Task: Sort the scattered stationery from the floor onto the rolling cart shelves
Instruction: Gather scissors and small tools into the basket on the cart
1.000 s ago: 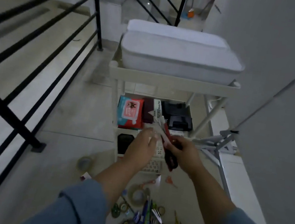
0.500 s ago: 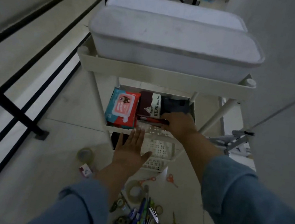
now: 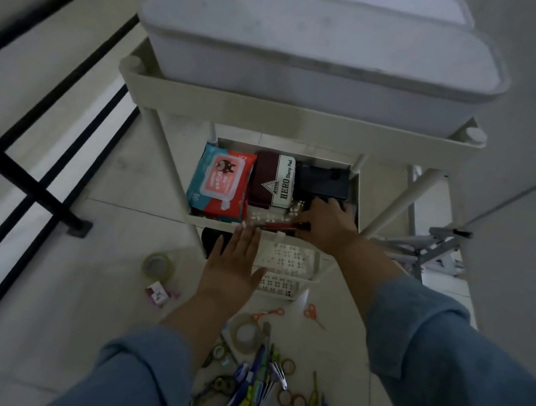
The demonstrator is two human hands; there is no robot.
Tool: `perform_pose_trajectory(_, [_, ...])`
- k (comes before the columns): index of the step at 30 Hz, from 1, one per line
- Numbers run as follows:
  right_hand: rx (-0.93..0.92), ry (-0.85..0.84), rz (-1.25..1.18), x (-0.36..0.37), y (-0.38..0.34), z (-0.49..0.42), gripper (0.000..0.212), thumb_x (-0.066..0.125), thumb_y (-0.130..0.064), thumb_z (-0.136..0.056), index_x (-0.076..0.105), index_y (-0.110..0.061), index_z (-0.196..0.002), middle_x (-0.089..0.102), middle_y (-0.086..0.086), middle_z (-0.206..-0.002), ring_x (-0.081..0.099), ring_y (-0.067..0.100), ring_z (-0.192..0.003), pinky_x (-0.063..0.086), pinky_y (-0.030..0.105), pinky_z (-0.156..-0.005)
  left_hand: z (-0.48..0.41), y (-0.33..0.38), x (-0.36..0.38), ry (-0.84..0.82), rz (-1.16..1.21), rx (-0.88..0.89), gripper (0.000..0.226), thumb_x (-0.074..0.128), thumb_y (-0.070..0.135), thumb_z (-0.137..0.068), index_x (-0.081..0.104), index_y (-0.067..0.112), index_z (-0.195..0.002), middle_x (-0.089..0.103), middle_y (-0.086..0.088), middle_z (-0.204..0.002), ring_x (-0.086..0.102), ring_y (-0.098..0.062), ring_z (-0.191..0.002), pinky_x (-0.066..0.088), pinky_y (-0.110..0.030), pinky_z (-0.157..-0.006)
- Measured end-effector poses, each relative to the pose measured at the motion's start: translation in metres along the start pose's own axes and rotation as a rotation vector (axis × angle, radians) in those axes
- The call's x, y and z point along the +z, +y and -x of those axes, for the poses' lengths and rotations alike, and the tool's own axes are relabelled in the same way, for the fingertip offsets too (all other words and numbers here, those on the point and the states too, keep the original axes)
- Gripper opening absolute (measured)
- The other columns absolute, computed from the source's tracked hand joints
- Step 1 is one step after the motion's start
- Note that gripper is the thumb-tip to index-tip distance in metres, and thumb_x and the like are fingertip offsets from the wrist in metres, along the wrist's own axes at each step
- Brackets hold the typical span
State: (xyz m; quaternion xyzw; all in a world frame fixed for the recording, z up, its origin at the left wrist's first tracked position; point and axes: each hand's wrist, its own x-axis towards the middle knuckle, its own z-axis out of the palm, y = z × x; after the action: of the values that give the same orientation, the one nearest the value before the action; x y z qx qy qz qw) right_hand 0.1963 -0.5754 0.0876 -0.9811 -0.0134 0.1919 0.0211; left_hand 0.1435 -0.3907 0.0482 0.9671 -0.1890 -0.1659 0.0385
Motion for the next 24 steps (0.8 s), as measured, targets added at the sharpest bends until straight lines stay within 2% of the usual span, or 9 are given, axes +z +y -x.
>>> perform_pose_trajectory(3, [0.014,0.014,-0.183,0.001,0.003,0.006,0.039,0.051,-0.030,-0.089,0.053,-0.029,-0.128,0.043,0.005,-0.128,0.032,0.031,-0.126,0.020,0.050,-0.108,-0.001,0.003,-0.001,0.005,-0.033,-0.013,0.068,0.020,0.045,-0.100,-0.017,0.013,-0.147,-0.019,-0.003,-0.157,-0.013,-0.017,-0.146,-0.006,-0.040,-0.118])
perform_pose_trajectory(7, [-0.010,0.254,-0.405,0.014,0.008,0.012,0.036,0.051,-0.004,-0.085,0.063,-0.010,-0.118,0.054,0.013,-0.118,0.048,0.034,-0.113,0.041,0.038,-0.097,-0.001,0.005,-0.003,-0.017,-0.036,-0.020,0.068,0.020,0.045,-0.100,-0.016,0.013,-0.148,-0.018,-0.003,-0.157,-0.013,-0.018,-0.146,-0.006,-0.042,-0.118])
perform_pose_trajectory(9, [0.005,0.309,-0.469,0.023,0.007,0.019,0.037,0.048,0.004,-0.087,0.061,-0.003,-0.121,0.057,0.017,-0.122,0.050,0.034,-0.116,0.041,0.034,-0.097,0.000,0.006,-0.003,-0.018,-0.041,-0.018,0.068,0.020,0.045,-0.100,-0.017,0.012,-0.147,-0.019,-0.004,-0.157,-0.013,-0.019,-0.146,-0.006,-0.042,-0.118])
perform_pose_trajectory(12, [0.038,0.379,-0.427,0.037,0.001,0.029,0.037,0.045,-0.003,-0.093,0.055,-0.005,-0.129,0.048,0.016,-0.138,0.034,0.034,-0.136,0.030,0.040,-0.112,0.001,0.006,-0.004,-0.019,-0.038,-0.021,0.069,0.021,0.045,-0.100,-0.016,0.012,-0.148,-0.019,-0.004,-0.157,-0.013,-0.019,-0.146,-0.006,-0.042,-0.118])
perform_pose_trajectory(14, [0.070,0.376,-0.339,0.042,-0.001,0.029,0.042,0.042,-0.006,-0.095,0.047,-0.010,-0.136,0.035,0.012,-0.150,0.019,0.034,-0.143,0.022,0.045,-0.117,0.001,0.007,-0.005,-0.021,-0.030,-0.024,0.069,0.021,0.046,-0.100,-0.016,0.012,-0.148,-0.019,-0.004,-0.157,-0.013,-0.020,-0.146,-0.006,-0.042,-0.118])
perform_pose_trajectory(16, [0.111,0.333,-0.311,0.040,-0.001,0.028,0.048,0.038,-0.002,-0.096,0.038,-0.015,-0.142,0.019,0.006,-0.157,0.006,0.030,-0.146,0.023,0.042,-0.117,0.002,0.007,-0.004,-0.023,-0.027,-0.028,0.069,0.021,0.046,-0.100,-0.017,0.013,-0.148,-0.019,-0.004,-0.157,-0.013,-0.019,-0.146,-0.005,-0.043,-0.118])
perform_pose_trajectory(17, [0.125,0.318,-0.329,0.039,0.000,0.026,0.050,0.037,0.003,-0.095,0.038,-0.016,-0.142,0.017,0.005,-0.157,0.004,0.028,-0.147,0.026,0.038,-0.114,0.002,0.007,-0.004,-0.024,-0.029,-0.029,0.069,0.021,0.046,-0.100,-0.017,0.013,-0.148,-0.019,-0.004,-0.157,-0.013,-0.019,-0.146,-0.005,-0.043,-0.119])
perform_pose_trajectory(21, [0.112,0.319,-0.368,0.032,0.005,0.022,0.046,0.037,0.008,-0.092,0.051,-0.011,-0.132,0.045,0.012,-0.140,0.026,0.030,-0.140,0.033,0.038,-0.110,0.003,0.008,-0.004,-0.033,-0.043,-0.024,0.069,0.021,0.046,-0.100,-0.014,0.012,-0.148,-0.018,-0.004,-0.158,-0.013,-0.019,-0.146,-0.005,-0.045,-0.119])
perform_pose_trajectory(24, [0.096,0.263,-0.293,0.031,0.006,0.027,0.044,0.038,-0.002,-0.094,0.047,-0.013,-0.136,0.039,0.008,-0.146,0.019,0.032,-0.142,0.027,0.040,-0.113,0.001,0.007,-0.005,-0.039,-0.047,-0.029,0.070,0.020,0.048,-0.099,-0.013,0.013,-0.149,-0.017,-0.003,-0.158,-0.013,-0.018,-0.146,-0.005,-0.045,-0.119])
